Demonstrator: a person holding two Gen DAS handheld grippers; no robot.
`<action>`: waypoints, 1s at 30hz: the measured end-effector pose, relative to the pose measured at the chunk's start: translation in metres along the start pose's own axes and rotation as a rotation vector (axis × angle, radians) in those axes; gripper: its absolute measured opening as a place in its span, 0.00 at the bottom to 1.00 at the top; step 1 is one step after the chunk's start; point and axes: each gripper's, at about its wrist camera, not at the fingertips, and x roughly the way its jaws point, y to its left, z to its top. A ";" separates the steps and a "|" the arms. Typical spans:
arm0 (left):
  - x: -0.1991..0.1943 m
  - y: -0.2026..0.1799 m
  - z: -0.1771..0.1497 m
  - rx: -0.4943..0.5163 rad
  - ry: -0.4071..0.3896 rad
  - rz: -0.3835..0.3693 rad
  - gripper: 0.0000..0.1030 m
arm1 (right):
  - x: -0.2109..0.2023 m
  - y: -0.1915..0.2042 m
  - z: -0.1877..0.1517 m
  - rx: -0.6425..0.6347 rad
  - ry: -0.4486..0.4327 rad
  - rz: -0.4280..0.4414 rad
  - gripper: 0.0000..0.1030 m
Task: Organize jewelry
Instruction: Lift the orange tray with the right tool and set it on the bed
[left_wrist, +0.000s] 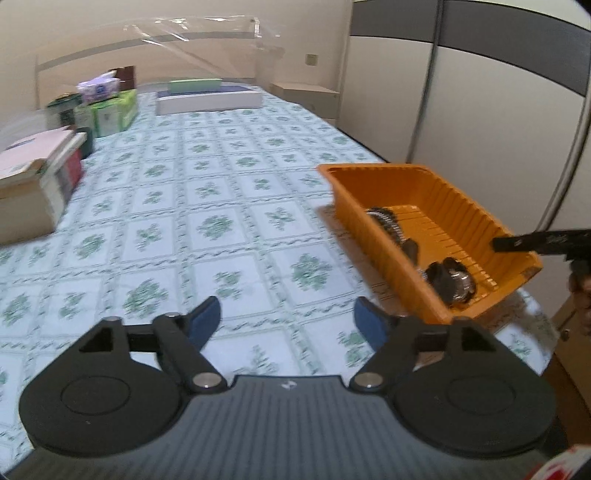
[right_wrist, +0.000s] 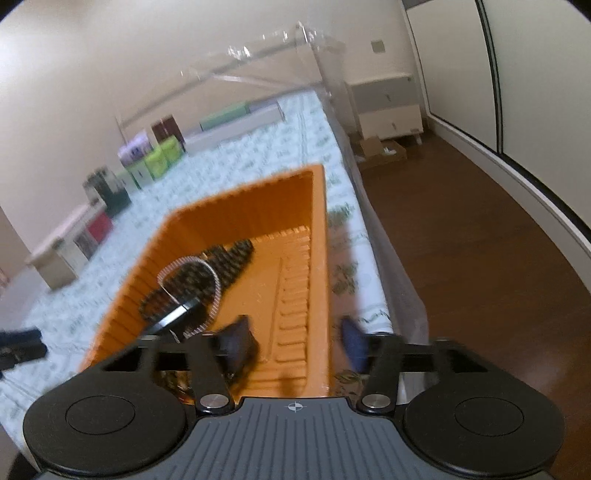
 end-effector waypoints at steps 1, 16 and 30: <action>-0.002 0.002 -0.002 0.007 0.000 0.016 0.82 | -0.003 0.002 0.001 -0.003 -0.003 -0.008 0.58; -0.044 0.022 -0.025 -0.186 0.021 0.095 1.00 | -0.050 0.079 -0.017 -0.054 0.006 -0.225 0.77; -0.066 0.002 -0.042 -0.230 0.125 0.131 1.00 | -0.050 0.152 -0.059 -0.157 0.137 -0.169 0.82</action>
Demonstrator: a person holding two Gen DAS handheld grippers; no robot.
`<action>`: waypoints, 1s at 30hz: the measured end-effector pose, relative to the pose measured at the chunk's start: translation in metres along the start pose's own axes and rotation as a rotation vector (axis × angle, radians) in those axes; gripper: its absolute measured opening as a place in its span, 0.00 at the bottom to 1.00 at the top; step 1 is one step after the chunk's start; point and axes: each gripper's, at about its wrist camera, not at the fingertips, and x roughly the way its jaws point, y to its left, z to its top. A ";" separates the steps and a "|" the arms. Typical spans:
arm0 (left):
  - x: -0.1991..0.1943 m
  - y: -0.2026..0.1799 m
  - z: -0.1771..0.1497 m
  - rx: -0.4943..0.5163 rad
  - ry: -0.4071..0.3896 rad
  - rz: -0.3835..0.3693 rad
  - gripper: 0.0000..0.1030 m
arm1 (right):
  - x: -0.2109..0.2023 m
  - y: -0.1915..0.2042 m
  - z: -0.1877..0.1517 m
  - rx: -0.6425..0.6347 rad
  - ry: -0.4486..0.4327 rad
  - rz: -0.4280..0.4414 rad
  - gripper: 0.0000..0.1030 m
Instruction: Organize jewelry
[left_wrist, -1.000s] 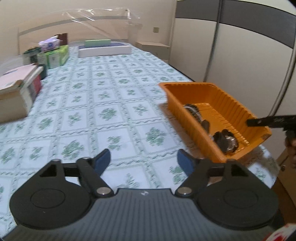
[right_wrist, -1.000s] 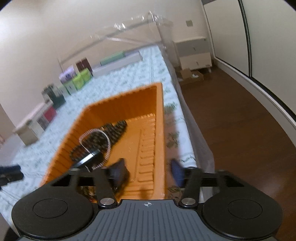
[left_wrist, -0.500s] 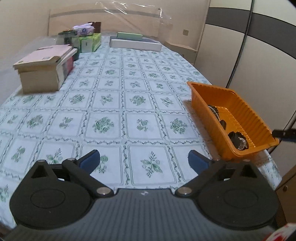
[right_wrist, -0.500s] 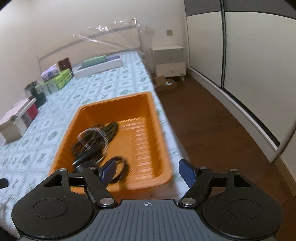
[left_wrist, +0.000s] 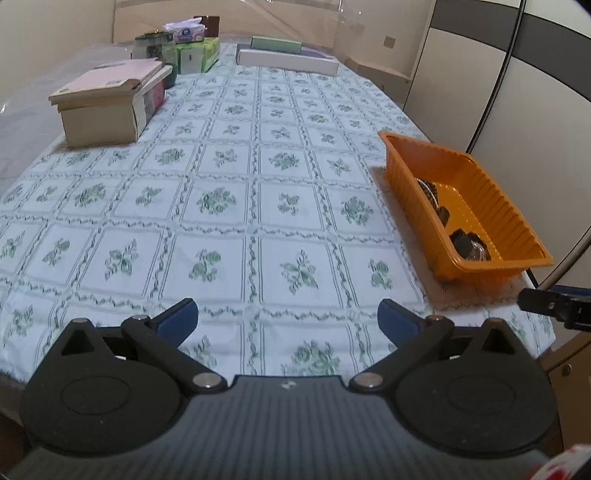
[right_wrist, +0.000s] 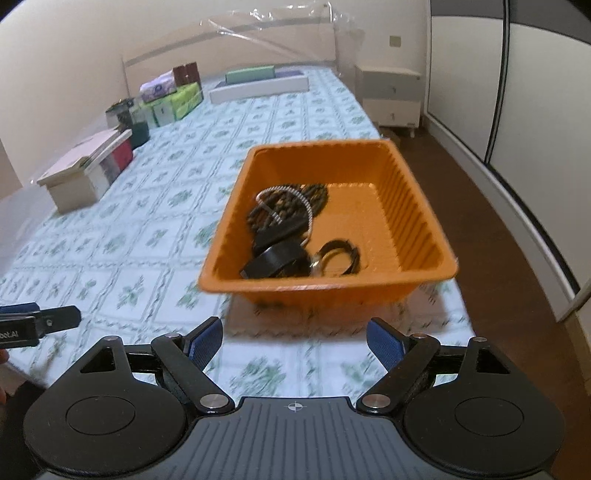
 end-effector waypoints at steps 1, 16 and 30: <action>-0.002 -0.001 -0.001 -0.004 0.008 -0.002 1.00 | -0.001 0.002 -0.001 0.002 0.005 0.001 0.82; -0.007 -0.011 -0.006 0.001 -0.001 0.039 1.00 | -0.001 0.027 -0.001 -0.039 0.013 -0.019 0.82; -0.006 -0.020 -0.007 0.037 -0.003 0.028 1.00 | 0.001 0.029 -0.001 -0.050 0.012 -0.027 0.82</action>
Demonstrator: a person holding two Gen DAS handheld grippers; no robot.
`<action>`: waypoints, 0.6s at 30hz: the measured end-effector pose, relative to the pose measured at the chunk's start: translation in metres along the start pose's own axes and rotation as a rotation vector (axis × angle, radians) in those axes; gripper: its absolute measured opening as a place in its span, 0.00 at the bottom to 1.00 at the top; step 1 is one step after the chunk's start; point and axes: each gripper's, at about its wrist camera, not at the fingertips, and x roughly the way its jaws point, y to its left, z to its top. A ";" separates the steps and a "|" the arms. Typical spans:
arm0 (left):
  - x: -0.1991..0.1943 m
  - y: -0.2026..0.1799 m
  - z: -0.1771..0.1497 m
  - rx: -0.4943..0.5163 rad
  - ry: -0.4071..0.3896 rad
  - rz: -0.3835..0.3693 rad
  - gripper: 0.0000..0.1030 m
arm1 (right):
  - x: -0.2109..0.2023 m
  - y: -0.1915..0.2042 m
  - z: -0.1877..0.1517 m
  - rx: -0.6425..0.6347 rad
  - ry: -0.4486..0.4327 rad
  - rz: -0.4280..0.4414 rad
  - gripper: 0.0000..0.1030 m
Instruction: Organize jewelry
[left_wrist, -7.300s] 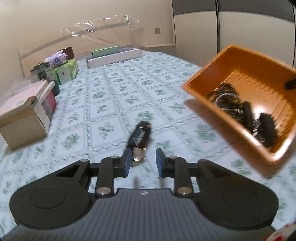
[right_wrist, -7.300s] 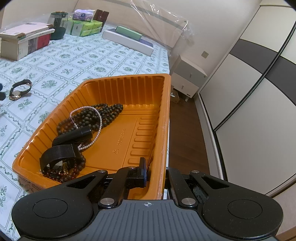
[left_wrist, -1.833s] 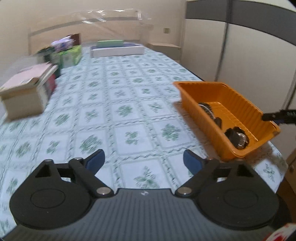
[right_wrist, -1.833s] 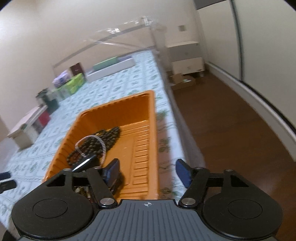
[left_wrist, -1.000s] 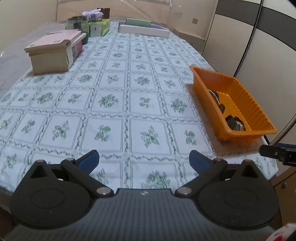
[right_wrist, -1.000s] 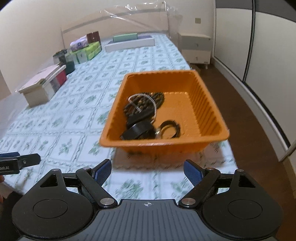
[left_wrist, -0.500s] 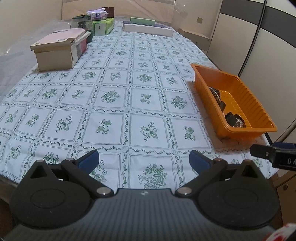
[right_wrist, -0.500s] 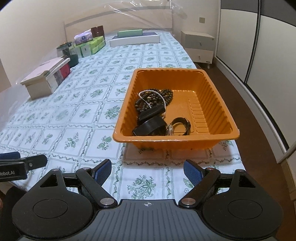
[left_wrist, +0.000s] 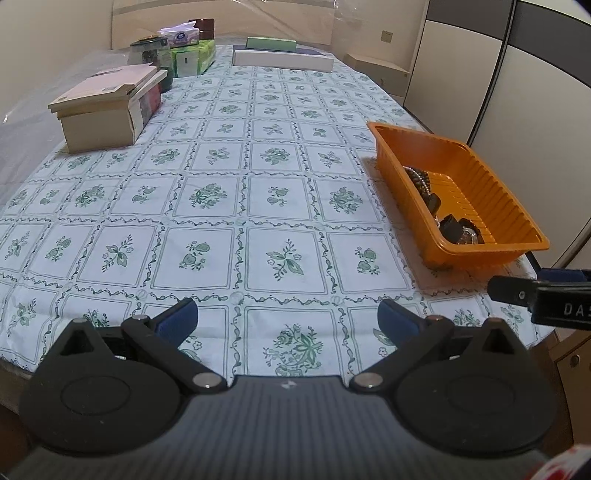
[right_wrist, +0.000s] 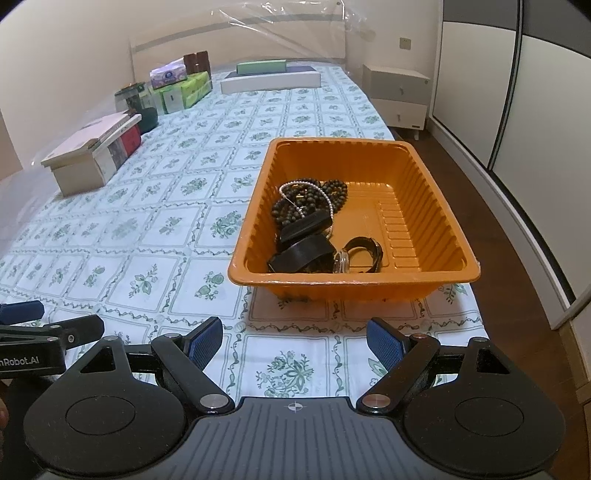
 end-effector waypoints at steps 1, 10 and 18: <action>0.000 0.001 0.000 0.001 -0.001 0.000 1.00 | 0.000 0.000 0.000 -0.001 0.000 0.000 0.82; 0.001 0.002 0.001 -0.005 0.001 0.003 1.00 | 0.002 0.003 -0.001 -0.018 0.008 0.005 0.82; 0.001 0.002 0.001 -0.005 -0.002 0.003 1.00 | 0.000 0.005 -0.001 -0.028 0.006 0.009 0.82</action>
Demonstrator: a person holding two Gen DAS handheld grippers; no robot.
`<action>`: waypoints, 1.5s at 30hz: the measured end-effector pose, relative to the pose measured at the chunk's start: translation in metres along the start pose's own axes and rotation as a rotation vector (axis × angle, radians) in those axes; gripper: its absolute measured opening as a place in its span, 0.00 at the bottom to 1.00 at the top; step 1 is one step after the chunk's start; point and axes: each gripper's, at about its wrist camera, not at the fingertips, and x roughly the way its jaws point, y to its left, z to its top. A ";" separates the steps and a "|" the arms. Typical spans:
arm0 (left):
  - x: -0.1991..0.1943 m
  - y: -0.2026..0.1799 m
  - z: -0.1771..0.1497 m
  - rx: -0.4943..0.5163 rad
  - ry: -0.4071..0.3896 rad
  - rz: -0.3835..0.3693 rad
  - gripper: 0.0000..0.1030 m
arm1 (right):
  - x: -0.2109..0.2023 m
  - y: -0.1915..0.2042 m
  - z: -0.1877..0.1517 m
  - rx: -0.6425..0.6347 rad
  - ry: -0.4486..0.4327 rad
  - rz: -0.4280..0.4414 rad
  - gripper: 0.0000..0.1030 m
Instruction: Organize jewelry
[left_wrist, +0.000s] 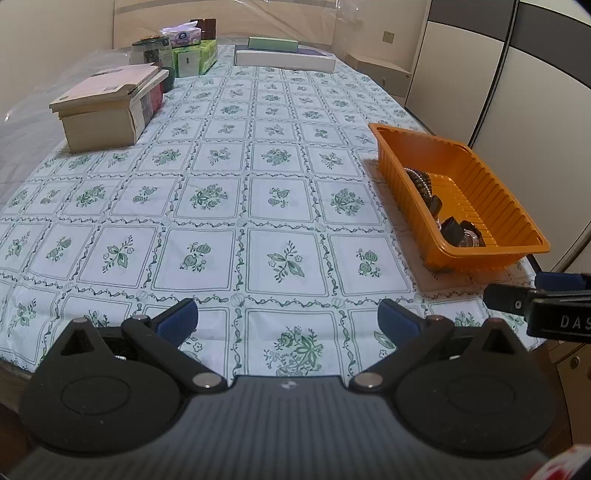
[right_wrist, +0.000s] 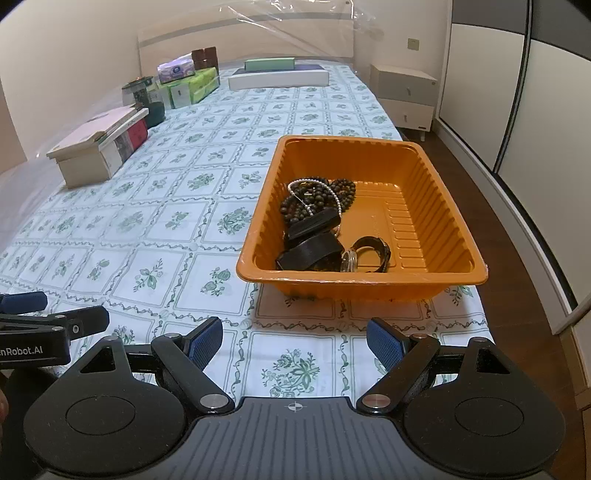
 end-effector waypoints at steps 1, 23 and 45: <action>0.000 0.000 0.000 0.001 0.000 -0.001 1.00 | 0.000 0.000 0.000 0.000 0.000 0.000 0.82; -0.001 -0.003 0.002 0.013 -0.005 -0.007 1.00 | -0.002 -0.002 0.003 0.008 -0.004 0.001 0.82; -0.002 -0.002 0.003 0.012 -0.023 -0.006 1.00 | -0.003 -0.002 0.004 0.013 -0.003 0.006 0.82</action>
